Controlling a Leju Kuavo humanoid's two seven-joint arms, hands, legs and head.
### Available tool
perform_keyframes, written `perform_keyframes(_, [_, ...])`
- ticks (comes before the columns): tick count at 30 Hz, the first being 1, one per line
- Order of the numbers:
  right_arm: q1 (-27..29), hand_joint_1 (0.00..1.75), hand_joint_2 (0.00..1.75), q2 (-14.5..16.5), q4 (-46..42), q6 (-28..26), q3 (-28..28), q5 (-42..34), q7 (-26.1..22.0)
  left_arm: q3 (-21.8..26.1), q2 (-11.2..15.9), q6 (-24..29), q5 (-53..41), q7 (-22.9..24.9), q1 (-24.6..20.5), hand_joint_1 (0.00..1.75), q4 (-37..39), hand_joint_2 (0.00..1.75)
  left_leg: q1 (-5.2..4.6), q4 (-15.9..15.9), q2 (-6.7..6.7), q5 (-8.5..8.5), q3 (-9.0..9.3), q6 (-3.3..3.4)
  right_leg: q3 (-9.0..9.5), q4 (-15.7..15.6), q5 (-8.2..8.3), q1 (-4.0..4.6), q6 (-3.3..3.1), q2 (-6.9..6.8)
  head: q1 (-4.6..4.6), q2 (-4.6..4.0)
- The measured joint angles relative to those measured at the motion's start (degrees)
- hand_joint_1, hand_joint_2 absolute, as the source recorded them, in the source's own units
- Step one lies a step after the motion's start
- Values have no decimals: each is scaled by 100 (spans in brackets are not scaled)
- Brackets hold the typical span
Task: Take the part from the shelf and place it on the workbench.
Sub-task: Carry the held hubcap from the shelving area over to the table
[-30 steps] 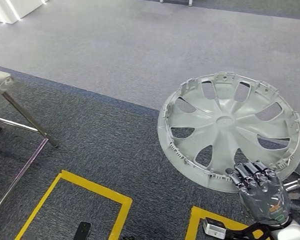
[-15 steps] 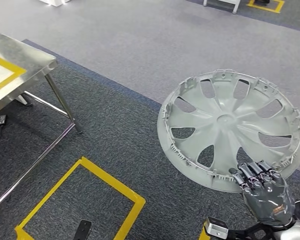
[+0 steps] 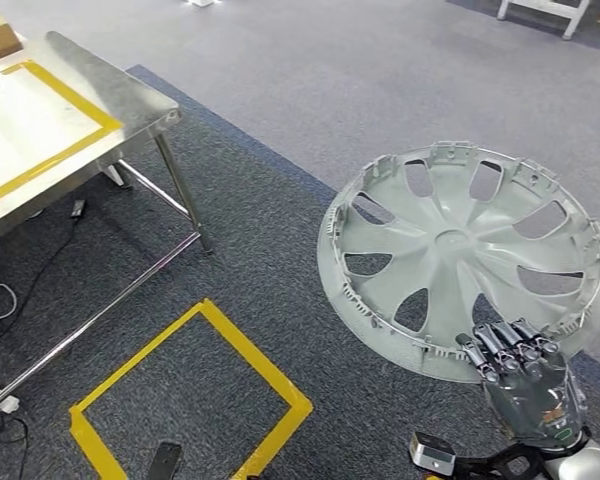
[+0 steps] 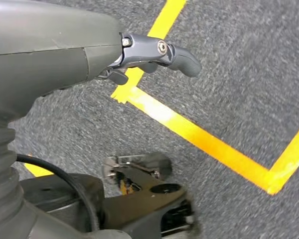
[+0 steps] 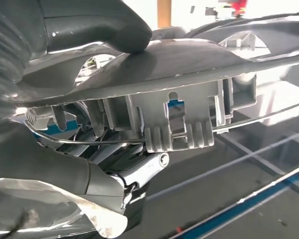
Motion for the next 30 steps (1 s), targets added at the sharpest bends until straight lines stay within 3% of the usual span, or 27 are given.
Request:
perform_keyframes(1, [-3, 175, 175, 2, 6, 1, -1, -3, -9, 0, 3, 0, 0, 0, 3, 0, 0, 175, 10, 52, 19, 64, -41, -7, 30, 0, -26, 2, 2, -83, -1, 0])
perform_keyframes(2, [-4, 175, 175, 5, 14, 1, -1, -4, -20, 0, 6, 0, 0, 0, 8, 0, 0, 175, 16, -94, 42, 221, 14, -5, 67, 0, -52, 3, 8, -164, -2, 0])
perform_keyframes(4, [-11, 175, 175, 9, 24, 1, -1, -4, -33, 0, 13, 1, -2, 1, 8, 0, 0, 175, -10, -806, 249, 621, 343, 38, 148, -2, -112, 13, 39, -303, 0, 0])
perform_keyframes(5, [-14, 175, 175, 11, 26, 1, -3, -4, -36, 0, 15, 3, -4, 1, -1, 0, 0, 175, -41, -1135, 374, 726, 489, 77, 177, 0, -142, 29, 68, -365, -2, 0])
perform_keyframes(7, [-23, 175, 175, 15, 26, 1, -10, -4, -35, 0, 16, 8, -8, 2, -20, 0, -1, 175, -98, -1427, 513, 741, 606, 153, 215, -17, -185, 63, 131, -493, 0, 0])
perform_keyframes(9, [-34, 175, 175, 15, 26, 1, -19, -10, -36, 0, 19, 17, -10, 3, -13, 0, -2, 175, -88, -1483, 386, 739, 621, 225, 252, -47, -222, 64, 192, -594, 1, 0])
perform_keyframes(11, [-41, 175, 175, 15, 30, 0, -32, -19, -38, 0, 21, 24, -14, 2, -8, 0, -3, 175, -52, -1541, 237, 753, 663, 294, 196, 124, -362, 44, 237, -369, 24, 0])
perform_keyframes(13, [-35, 175, 175, 15, 37, -1, -51, -25, -40, 0, 16, 25, -18, 0, -30, 0, -6, 175, -33, -1562, 96, 753, 684, 343, -128, 749, -656, 35, 252, 11, 67, 0])
perform_keyframes(15, [-24, 175, 175, 15, 48, -1, -67, -25, -40, 0, 11, 23, -20, 1, -40, 0, -8, 175, -34, -1559, -65, 743, 691, 367, -571, 1452, -852, 37, 261, 148, 85, 0])
perform_keyframes(16, [-19, 175, 175, 15, 56, 0, -73, -24, -42, 0, 10, 22, -21, 1, -38, 0, -9, 175, -34, -1557, -150, 738, 699, 369, -699, 1578, -805, 37, 264, 163, 85, 0])
perform_keyframes(17, [-16, 175, 175, 15, 67, 1, -79, -25, -45, 0, 11, 21, -23, 2, -34, 0, -9, 175, -31, -1553, -240, 731, 712, 364, -714, 1474, -636, 32, 266, 175, 85, 0])
perform_keyframes(18, [-18, 175, 175, 15, 75, 1, -85, -27, -51, 0, 11, 20, -26, 2, -33, 0, -9, 175, -26, -1546, -331, 722, 728, 351, -616, 1156, -383, 21, 267, 213, 85, 0])
perform_keyframes(20, [-36, 175, 175, 15, 85, 0, -90, -35, -82, 0, 10, 20, -32, 3, -41, 0, -10, 175, -22, -1506, -494, 692, 730, 304, -310, 410, -13, -23, 264, 455, 86, 0])
perform_keyframes(21, [-47, 175, 175, 15, 88, -1, -91, -39, -104, 0, 11, 20, -36, 4, -47, 0, -11, 175, -20, -1488, -564, 685, 712, 274, -197, 174, 53, -35, 254, 556, 83, 0])
perform_keyframes(22, [-58, 175, 175, 15, 91, -1, -92, -43, -126, 0, 14, 21, -39, 5, -46, 0, -11, 175, -16, -1480, -628, 688, 690, 244, -137, 75, 42, -36, 239, 616, 80, 0])
perform_keyframes(25, [-75, 175, 175, 17, 97, 1, -93, -44, -160, 0, 17, 24, -48, 8, -27, 0, -11, 175, 9, -1499, -750, 718, 663, 178, -109, 59, 26, -4, 188, 530, 78, 0])
perform_keyframes(30, [-75, 175, 175, 17, 98, 1, -93, -44, -162, 0, 17, 24, -48, 9, -24, 0, -11, 175, 12, -1500, -760, 721, 662, 172, -108, 58, 26, -2, 181, 522, 79, 0])
